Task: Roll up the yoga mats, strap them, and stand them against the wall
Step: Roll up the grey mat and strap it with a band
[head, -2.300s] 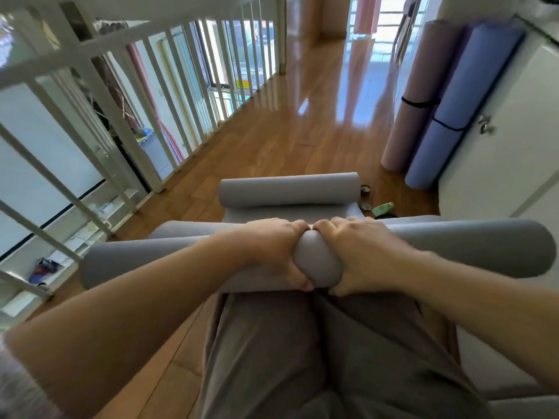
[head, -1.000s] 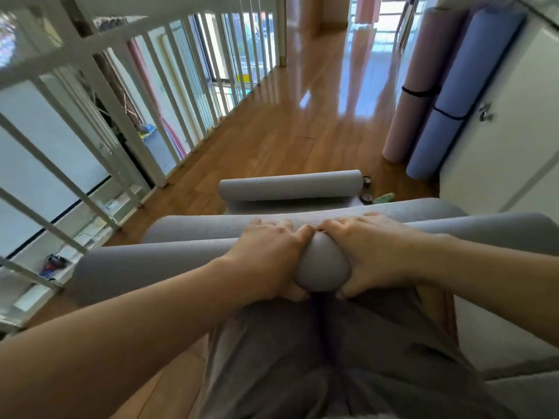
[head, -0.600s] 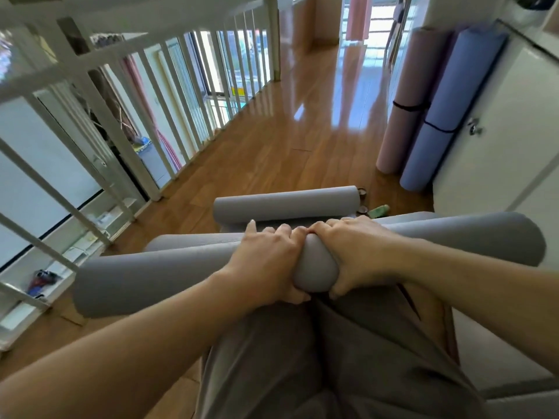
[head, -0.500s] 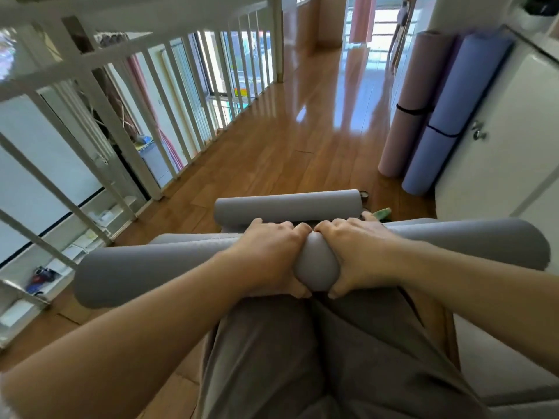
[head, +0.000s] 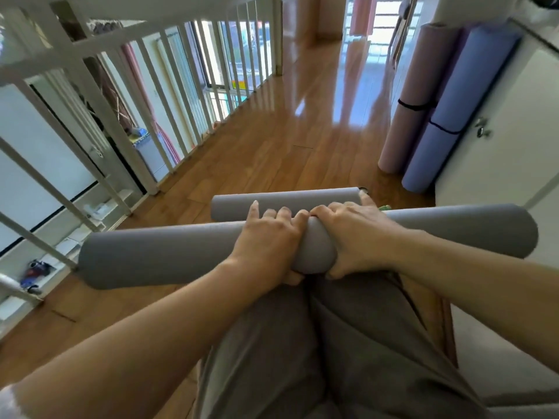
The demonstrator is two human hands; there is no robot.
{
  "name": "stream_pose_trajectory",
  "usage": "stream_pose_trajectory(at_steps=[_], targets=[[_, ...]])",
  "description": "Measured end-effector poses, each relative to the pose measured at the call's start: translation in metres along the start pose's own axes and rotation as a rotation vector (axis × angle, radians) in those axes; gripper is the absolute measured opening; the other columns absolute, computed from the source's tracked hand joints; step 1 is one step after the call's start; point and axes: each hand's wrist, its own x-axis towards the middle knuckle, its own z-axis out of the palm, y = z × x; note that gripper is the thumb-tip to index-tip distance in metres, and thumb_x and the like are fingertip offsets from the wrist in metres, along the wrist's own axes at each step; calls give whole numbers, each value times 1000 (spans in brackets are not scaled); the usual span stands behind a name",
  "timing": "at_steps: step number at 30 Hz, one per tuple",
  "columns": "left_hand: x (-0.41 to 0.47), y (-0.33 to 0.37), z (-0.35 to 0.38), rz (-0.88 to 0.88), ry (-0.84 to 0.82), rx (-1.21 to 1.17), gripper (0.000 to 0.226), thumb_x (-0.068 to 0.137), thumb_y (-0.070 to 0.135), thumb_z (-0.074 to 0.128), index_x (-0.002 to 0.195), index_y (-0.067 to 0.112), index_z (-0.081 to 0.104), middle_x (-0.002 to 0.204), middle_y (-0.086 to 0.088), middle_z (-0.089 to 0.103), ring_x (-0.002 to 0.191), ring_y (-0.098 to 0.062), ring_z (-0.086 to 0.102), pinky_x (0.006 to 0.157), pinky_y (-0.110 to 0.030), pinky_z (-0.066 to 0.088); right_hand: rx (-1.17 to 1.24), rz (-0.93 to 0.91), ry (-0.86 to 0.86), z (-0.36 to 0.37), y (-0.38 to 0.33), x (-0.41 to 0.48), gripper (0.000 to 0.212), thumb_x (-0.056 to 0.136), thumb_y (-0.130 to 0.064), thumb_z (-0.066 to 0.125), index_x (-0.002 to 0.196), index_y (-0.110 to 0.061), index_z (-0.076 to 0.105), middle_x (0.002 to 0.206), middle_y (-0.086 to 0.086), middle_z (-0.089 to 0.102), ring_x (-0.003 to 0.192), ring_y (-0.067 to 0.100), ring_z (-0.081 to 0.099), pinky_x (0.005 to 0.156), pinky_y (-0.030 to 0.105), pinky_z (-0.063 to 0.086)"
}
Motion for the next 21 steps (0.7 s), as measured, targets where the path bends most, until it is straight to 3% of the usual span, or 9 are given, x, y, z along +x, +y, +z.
stream_pose_trajectory(at_steps=[1,4,8,11,17,21], targets=[[4,-4,-2,9,-15,-37,102,69,58,72,147,19,19,133,-5,48,121,-26,49,113,-50,22,-68,6,114,9,-2,-4,94,58,-58,76,137,-22,39,122,0,56,113,22,54,112,58,21],[13,-13,-4,52,-66,-99,99,62,62,74,141,22,30,125,-3,54,115,-24,53,104,-43,35,-180,-15,341,37,-5,-11,102,44,-54,81,132,-13,49,114,8,63,101,31,62,106,63,30],[24,-23,-18,18,-198,-183,91,62,65,73,136,26,37,125,3,56,114,-20,54,100,-41,41,-117,-31,162,10,-1,3,92,60,-59,71,137,-21,37,122,1,59,113,23,56,114,54,16],[18,-20,-34,41,-183,-89,89,64,67,70,136,26,36,124,7,58,116,-18,54,105,-44,33,-169,-106,129,-16,0,-1,90,63,-64,65,137,-24,35,121,-4,60,114,17,56,116,50,7],[-16,-2,-49,110,-265,-90,81,59,73,70,124,30,45,103,12,59,94,-15,58,91,-35,47,-150,-181,-3,-31,-20,-46,86,63,-70,63,134,-28,38,120,-13,58,113,9,55,116,50,9],[-29,6,-27,133,-359,-297,88,58,70,74,131,31,45,123,9,58,110,-16,54,97,-33,44,-40,-167,-107,-6,-27,-54,87,66,-64,68,137,-28,35,127,-11,55,118,10,50,117,48,5]])
